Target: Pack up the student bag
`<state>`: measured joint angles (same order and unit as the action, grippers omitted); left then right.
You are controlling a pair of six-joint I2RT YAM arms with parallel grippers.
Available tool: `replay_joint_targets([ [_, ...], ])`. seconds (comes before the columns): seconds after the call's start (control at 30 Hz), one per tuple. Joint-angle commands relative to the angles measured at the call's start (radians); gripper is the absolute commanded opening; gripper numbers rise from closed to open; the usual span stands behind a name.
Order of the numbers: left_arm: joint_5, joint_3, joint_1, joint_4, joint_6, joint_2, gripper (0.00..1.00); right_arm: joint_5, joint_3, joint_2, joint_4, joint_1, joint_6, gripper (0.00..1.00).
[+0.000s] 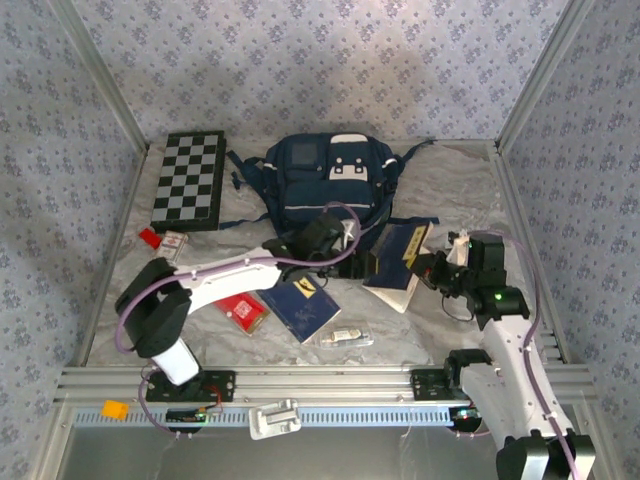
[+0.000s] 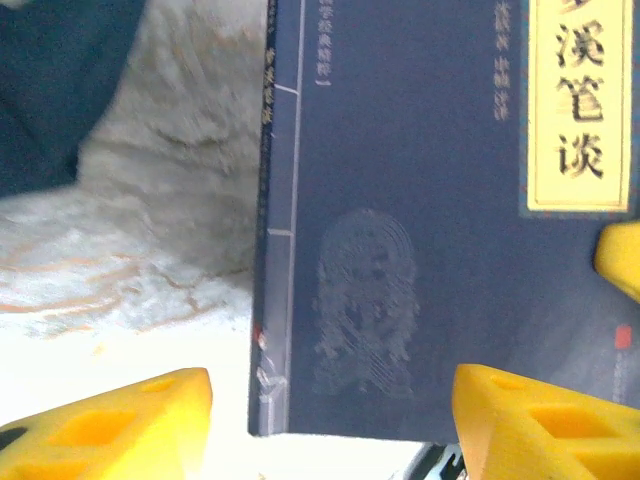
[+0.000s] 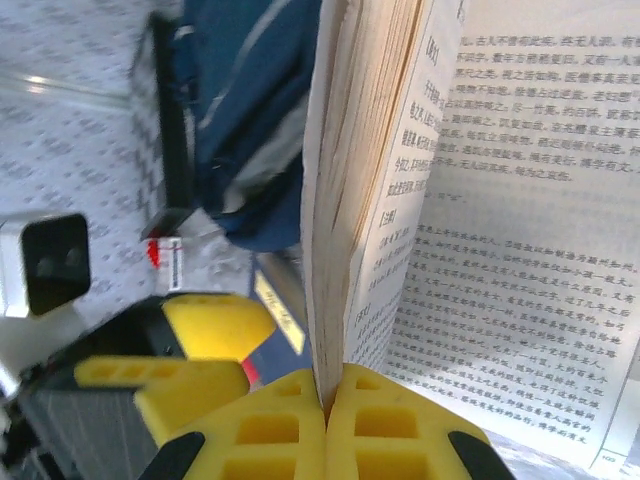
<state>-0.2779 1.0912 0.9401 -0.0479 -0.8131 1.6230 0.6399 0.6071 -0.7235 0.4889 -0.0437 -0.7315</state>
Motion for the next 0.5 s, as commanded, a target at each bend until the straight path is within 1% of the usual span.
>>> replay_joint_targets([
  [0.0,-0.099,-0.103,-0.075,0.142,-0.046,-0.078,0.68,0.073,0.054,-0.008,-0.103,-0.044,-0.032,0.0],
  [0.07,-0.175,-0.166,-0.12,0.252,-0.083,-0.101,0.72,0.093,0.055,-0.024,-0.165,-0.072,-0.055,0.0],
  [0.1,-0.201,-0.18,-0.14,0.27,-0.099,-0.11,0.73,0.101,0.054,-0.034,-0.205,-0.088,-0.073,0.0],
  [0.17,-0.237,-0.207,-0.173,0.312,-0.124,-0.12,0.75,0.106,0.054,-0.049,-0.288,-0.12,-0.112,0.0],
  [0.23,-0.256,-0.249,-0.2,0.39,-0.171,-0.129,0.77,0.093,0.067,-0.065,-0.326,-0.147,-0.135,0.0],
  [0.3,-0.283,-0.272,-0.214,0.472,-0.208,-0.132,0.77,0.081,0.083,-0.084,-0.358,-0.167,-0.161,0.0],
  [0.4,-0.329,-0.266,-0.214,0.55,-0.226,-0.124,0.76,0.074,0.077,-0.109,-0.431,-0.196,-0.195,0.0],
  [0.47,-0.345,-0.259,-0.214,0.579,-0.245,-0.116,0.75,0.075,0.08,-0.127,-0.45,-0.212,-0.196,0.0],
])
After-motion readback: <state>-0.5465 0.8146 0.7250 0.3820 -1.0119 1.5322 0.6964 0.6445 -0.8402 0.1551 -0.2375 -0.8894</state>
